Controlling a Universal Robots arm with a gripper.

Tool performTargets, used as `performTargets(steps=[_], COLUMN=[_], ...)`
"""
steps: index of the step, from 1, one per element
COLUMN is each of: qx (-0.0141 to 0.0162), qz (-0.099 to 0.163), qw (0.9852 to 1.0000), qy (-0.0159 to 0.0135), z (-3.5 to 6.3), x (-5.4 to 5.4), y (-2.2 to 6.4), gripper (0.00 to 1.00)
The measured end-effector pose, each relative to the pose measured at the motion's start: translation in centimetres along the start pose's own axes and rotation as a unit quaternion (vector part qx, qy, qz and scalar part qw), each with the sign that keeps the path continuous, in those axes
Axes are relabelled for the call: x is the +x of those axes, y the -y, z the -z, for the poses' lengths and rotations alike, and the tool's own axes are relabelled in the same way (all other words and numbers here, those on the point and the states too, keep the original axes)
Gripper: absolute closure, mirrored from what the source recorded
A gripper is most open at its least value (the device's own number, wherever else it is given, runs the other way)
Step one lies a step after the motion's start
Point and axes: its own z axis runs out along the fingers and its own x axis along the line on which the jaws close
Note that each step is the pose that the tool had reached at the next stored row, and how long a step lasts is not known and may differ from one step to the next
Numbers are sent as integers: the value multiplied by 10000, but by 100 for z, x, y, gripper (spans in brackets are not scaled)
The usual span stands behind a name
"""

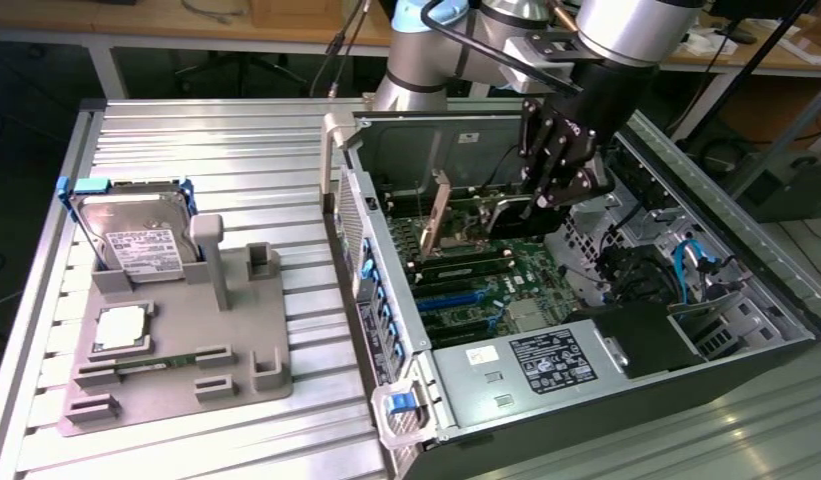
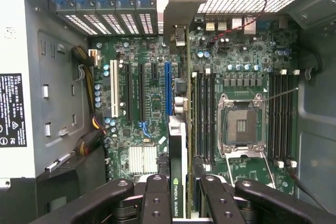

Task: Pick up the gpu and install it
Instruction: 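Insert the gpu into the slot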

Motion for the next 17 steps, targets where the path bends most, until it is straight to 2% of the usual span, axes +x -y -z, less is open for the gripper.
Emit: performTargets(steps=[17], qx=[2], qz=[0], qw=[10000], qy=[0], z=[-66], x=[0], y=[1], gripper=[73])
